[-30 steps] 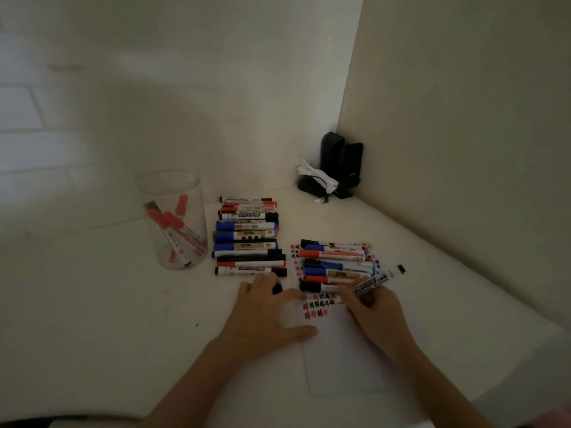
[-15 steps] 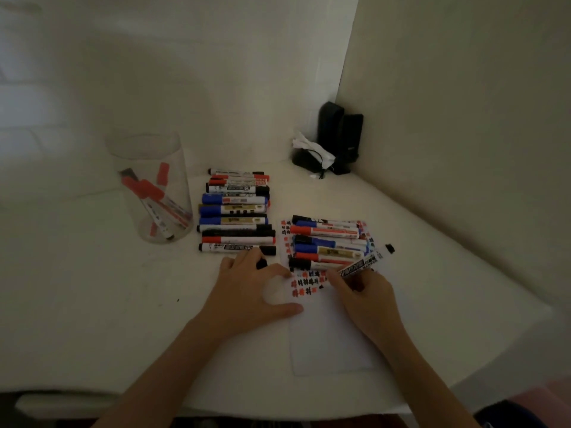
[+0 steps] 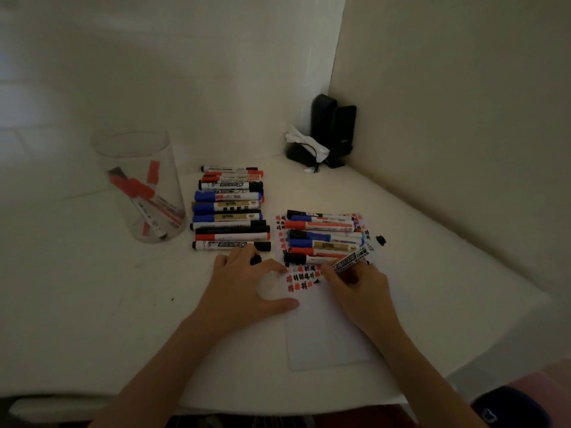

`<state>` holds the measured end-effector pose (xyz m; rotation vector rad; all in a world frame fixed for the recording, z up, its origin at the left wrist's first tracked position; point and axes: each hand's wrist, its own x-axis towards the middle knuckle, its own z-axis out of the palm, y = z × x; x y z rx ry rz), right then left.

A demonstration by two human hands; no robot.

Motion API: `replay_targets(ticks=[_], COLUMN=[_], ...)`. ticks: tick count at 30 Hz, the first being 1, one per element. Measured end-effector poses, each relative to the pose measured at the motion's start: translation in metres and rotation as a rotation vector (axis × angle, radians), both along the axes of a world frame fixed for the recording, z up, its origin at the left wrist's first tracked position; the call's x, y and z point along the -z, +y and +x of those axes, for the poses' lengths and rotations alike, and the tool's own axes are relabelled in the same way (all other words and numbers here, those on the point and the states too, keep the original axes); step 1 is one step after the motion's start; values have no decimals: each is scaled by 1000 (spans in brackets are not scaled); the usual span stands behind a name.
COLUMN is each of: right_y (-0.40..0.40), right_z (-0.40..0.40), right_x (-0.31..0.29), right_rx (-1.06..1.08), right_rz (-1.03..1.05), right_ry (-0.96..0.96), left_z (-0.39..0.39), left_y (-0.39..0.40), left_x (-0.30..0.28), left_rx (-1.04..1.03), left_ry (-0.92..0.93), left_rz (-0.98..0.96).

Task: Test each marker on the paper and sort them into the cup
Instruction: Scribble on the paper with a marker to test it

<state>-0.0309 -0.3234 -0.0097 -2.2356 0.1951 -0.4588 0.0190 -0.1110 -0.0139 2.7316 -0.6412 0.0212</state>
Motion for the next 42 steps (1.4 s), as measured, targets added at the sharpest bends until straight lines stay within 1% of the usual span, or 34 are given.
replay_targets(ticks=[8, 13, 23, 29, 34, 35, 37, 40, 42], right_y=[1, -1, -1, -1, 1, 1, 0, -2, -2], right_z=[0, -1, -2, 0, -2, -2, -1, -1, -2], right_x=[0, 1, 0, 0, -1, -2, -3, -5, -7], right_rx=[-19, 9, -9, 16, 8, 18, 51, 87, 94], right_rz=[20, 23, 28, 27, 69, 78, 142, 271, 332], right_ry=[32, 4, 35, 11, 24, 25, -3, -17, -7], left_z=[0, -1, 0, 0, 0, 0, 1, 3, 6], left_y=[0, 1, 2, 2, 2, 2, 2, 4, 6], left_x=[0, 1, 2, 2, 2, 0, 0, 0, 1], left_rx=[1, 0, 15, 18, 32, 43, 44, -47, -64], left_ry=[-14, -10, -42, -39, -24, -41, -37, 117, 176], left_rz=[1, -14, -21, -23, -24, -42, -156, -406, -535])
